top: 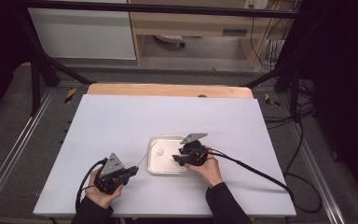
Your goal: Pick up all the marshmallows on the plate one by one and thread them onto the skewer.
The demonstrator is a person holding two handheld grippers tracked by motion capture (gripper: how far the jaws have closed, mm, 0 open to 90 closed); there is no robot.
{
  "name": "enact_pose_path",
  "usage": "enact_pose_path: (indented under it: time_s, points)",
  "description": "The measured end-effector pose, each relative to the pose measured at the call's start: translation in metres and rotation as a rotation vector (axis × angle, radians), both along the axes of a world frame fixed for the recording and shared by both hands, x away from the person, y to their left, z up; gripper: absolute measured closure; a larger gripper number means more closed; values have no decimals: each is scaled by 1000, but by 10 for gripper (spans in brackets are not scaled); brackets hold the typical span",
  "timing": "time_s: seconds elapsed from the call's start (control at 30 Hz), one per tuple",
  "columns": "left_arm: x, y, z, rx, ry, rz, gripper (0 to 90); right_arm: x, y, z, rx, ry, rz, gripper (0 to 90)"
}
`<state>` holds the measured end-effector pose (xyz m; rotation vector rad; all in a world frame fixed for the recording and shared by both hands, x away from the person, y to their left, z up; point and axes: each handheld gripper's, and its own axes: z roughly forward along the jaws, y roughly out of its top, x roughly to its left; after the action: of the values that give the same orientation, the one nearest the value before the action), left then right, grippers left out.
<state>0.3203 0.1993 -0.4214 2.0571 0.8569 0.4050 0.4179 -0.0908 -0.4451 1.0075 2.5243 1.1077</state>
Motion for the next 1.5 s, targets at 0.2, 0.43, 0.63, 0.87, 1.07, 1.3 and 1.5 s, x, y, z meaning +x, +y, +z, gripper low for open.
enact_pose_path:
  time_s: [0.2, 0.43, 0.63, 0.87, 1.07, 1.3, 1.5]
  points:
    - [0, 0, 0, -2, -1, 0, 889, -1, 1, -2, -11, -3, 2, 638]
    - [-1, -1, 0, -3, -5, 1, 889, -2, 0, -3, -9, -7, 0, 689]
    - [-1, -1, 1, -5, -10, -2, 889, -3, -1, -2, -1, -8, -4, 716]
    - [-3, -2, 1, -12, -16, 0, 888, -5, -5, 13, 69, -29, 2, 731]
    - [-4, -4, 1, -20, -20, -7, 889, -9, -14, 32, 140, -46, 10, 735]
    - [-5, -8, 1, -30, -33, -11, 889, -14, -24, 55, 257, -62, 17, 740]
    - [-7, -12, 1, -43, -53, -14, 888, -18, -32, 72, 352, -62, 29, 742]
